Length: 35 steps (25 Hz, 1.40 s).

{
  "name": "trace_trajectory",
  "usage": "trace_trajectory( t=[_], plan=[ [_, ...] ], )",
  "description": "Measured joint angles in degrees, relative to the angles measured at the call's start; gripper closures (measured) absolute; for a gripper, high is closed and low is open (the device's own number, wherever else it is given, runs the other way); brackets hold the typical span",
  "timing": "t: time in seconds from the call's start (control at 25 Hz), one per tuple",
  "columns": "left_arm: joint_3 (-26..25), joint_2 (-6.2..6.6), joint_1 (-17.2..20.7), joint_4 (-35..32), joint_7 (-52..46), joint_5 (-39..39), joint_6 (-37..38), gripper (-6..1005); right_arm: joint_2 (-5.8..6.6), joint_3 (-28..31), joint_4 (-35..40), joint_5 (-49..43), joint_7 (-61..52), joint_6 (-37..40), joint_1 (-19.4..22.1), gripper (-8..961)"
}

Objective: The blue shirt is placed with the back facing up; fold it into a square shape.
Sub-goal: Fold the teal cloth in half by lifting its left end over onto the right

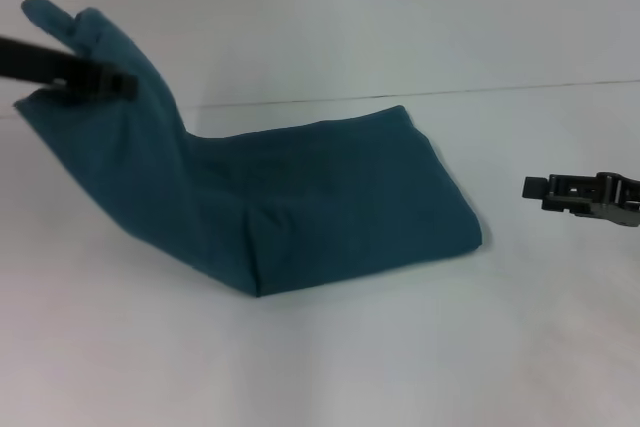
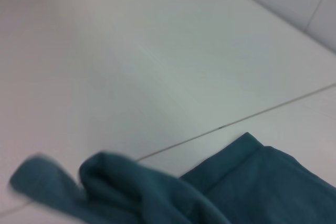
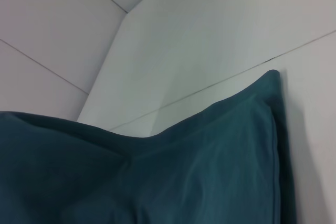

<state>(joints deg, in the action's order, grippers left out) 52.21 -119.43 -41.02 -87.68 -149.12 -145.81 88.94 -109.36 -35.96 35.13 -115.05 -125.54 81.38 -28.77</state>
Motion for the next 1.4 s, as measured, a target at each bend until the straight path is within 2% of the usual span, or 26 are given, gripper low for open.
trace_trajectory(
  t=[0.16, 0.36, 0.56, 0.8, 1.16, 1.4],
  plan=[
    [1.9, -0.19, -5.6, 0.4, -1.0, -4.4, 1.6, 930, 0.02, -0.1, -0.1, 0.0, 0.3, 0.0, 0.0, 327],
    [5.5, -1.05, -9.5, 2.5, -0.8, -5.6, 0.8, 929, -0.03, -0.2, -0.2, -0.1, 0.7, 0.0, 0.2, 327],
    [11.1, -1.93, -11.7, 6.0, -1.1, -6.9, -2.2, 929, -0.06, -0.2, -0.2, -0.1, 0.7, 0.0, 0.2, 327],
    [11.7, -3.79, -15.0, 8.7, -0.8, -10.4, -3.3, 929, -0.15, -0.3, -0.2, -0.2, 0.7, 0.1, 0.2, 327],
    [11.9, -4.25, -16.0, 8.7, -1.1, -11.0, -3.4, 930, -0.25, -0.3, -0.2, -0.3, 0.7, 0.0, 0.2, 327],
    [13.8, -4.30, -19.1, 9.3, -1.4, -11.3, -3.2, 930, -0.24, -0.2, -0.2, -0.3, 0.7, 0.0, 0.2, 328]
  ],
)
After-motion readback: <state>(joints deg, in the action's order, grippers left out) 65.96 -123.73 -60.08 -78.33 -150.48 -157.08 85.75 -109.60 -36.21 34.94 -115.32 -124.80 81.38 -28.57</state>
